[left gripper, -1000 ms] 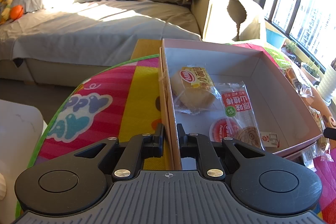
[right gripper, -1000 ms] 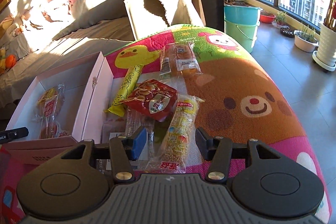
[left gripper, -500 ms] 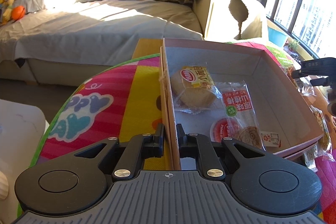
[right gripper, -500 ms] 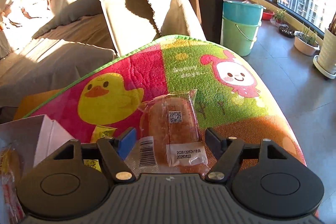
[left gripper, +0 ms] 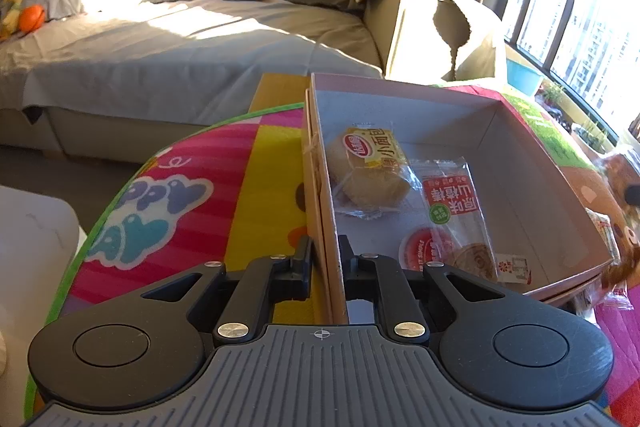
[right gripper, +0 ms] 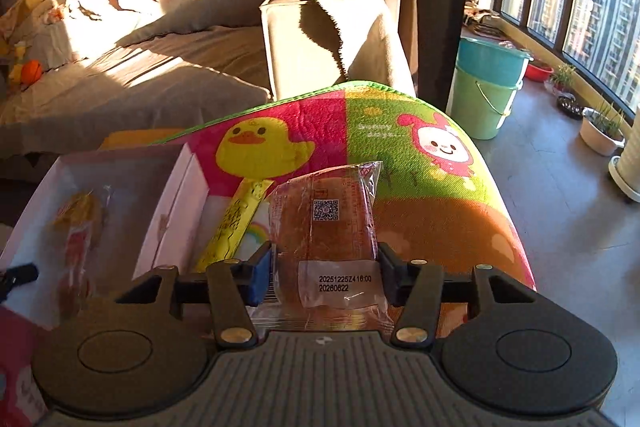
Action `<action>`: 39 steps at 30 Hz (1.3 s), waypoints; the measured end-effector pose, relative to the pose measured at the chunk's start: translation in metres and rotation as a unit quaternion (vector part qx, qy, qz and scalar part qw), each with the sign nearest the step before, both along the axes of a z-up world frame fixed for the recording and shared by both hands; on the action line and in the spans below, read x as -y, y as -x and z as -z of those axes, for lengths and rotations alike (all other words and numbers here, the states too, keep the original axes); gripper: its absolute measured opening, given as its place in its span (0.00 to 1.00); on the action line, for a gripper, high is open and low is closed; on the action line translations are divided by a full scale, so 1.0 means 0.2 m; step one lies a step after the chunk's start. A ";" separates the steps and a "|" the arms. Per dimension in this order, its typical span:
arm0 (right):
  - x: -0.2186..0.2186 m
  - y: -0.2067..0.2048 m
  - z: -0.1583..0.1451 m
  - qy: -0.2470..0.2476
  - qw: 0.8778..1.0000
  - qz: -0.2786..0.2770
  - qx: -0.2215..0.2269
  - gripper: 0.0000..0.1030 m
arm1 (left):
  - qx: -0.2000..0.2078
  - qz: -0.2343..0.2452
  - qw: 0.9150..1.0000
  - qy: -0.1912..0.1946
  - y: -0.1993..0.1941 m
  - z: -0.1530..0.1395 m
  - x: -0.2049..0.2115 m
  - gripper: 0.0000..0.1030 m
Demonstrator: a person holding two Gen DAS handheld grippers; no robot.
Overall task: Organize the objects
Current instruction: 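Grasp the bread loaf packet with the right gripper and lift toward the box, then lower the bread loaf packet into the pink box and open the right gripper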
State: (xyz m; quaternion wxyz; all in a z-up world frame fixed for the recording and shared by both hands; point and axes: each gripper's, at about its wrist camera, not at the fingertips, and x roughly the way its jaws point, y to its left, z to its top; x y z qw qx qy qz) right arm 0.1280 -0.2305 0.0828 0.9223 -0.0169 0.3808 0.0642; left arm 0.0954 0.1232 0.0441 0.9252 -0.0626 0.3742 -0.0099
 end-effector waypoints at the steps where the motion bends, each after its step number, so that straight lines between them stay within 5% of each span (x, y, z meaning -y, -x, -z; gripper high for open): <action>1: -0.01 0.07 -0.01 0.004 1.000 -0.007 0.001 0.51 | 0.001 0.000 1.000 0.001 0.00 0.00 0.00 0.14; 7: -0.10 0.47 -0.06 -0.005 0.998 -0.063 -0.015 0.51 | 0.004 0.000 1.000 0.005 0.00 0.00 0.00 0.15; 15: -0.33 0.67 0.07 -0.013 0.984 -0.144 -0.101 0.51 | 0.006 0.000 1.000 0.014 0.01 0.01 -0.02 0.15; 20: -0.46 0.71 -0.06 -0.017 0.978 -0.199 -0.058 0.51 | 0.005 0.001 1.000 0.013 0.01 0.01 -0.02 0.16; 28: -0.52 0.40 -0.43 -0.040 0.982 -0.156 0.097 0.51 | 0.005 0.000 1.000 0.013 0.01 0.01 -0.02 0.15; 34: -0.66 -0.01 -0.30 -0.039 0.988 -0.137 0.061 0.51 | 0.003 0.001 1.000 0.009 0.02 0.00 -0.02 0.15; 39: -0.80 -0.37 -0.07 -0.033 0.993 -0.110 -0.027 0.51 | 0.002 0.002 1.000 0.007 0.02 0.00 -0.01 0.15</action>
